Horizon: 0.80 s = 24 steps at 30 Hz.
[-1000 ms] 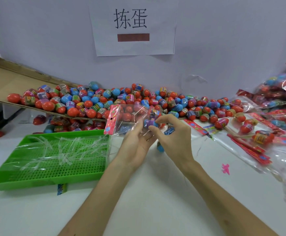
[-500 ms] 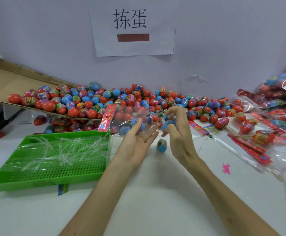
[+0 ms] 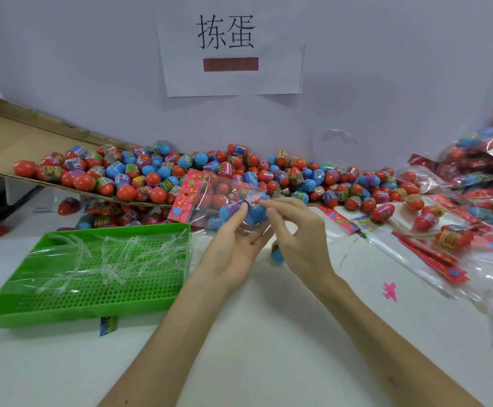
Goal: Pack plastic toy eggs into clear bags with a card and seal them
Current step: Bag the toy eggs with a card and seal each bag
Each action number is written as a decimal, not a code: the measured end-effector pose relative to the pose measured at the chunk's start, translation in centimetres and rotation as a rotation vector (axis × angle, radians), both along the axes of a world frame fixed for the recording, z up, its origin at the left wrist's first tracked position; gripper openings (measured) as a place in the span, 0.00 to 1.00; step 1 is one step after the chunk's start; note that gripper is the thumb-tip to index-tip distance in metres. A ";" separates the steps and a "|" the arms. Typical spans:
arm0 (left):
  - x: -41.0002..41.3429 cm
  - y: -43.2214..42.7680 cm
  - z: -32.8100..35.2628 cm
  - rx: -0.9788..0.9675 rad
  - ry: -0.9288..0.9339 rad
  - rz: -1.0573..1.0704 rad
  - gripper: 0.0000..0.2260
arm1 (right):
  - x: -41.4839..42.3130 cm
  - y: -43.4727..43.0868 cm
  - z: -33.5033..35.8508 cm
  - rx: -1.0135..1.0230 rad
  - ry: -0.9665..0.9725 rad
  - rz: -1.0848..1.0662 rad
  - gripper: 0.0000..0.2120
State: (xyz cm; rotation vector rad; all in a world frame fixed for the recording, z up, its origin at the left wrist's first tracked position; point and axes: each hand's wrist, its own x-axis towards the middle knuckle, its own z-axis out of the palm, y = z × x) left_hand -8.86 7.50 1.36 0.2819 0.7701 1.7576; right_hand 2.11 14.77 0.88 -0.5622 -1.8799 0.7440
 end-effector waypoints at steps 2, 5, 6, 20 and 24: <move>-0.3 -0.1 0.1 -0.004 -0.010 -0.006 0.14 | -0.1 -0.2 -0.2 0.054 -0.141 0.035 0.14; -0.3 -0.1 0.3 -0.028 -0.039 0.041 0.16 | -0.2 0.1 0.4 0.000 -0.153 0.079 0.17; -0.4 -0.1 0.3 -0.033 -0.047 0.071 0.17 | 0.0 0.5 0.7 -0.055 -0.105 0.062 0.16; -1.0 0.1 0.2 -0.019 -0.089 0.146 0.20 | 2.2 4.3 0.6 -0.204 -0.567 0.073 0.06; -0.9 0.1 0.0 -0.032 -0.055 0.125 0.17 | 2.3 3.7 1.9 -0.246 -0.128 -0.046 0.08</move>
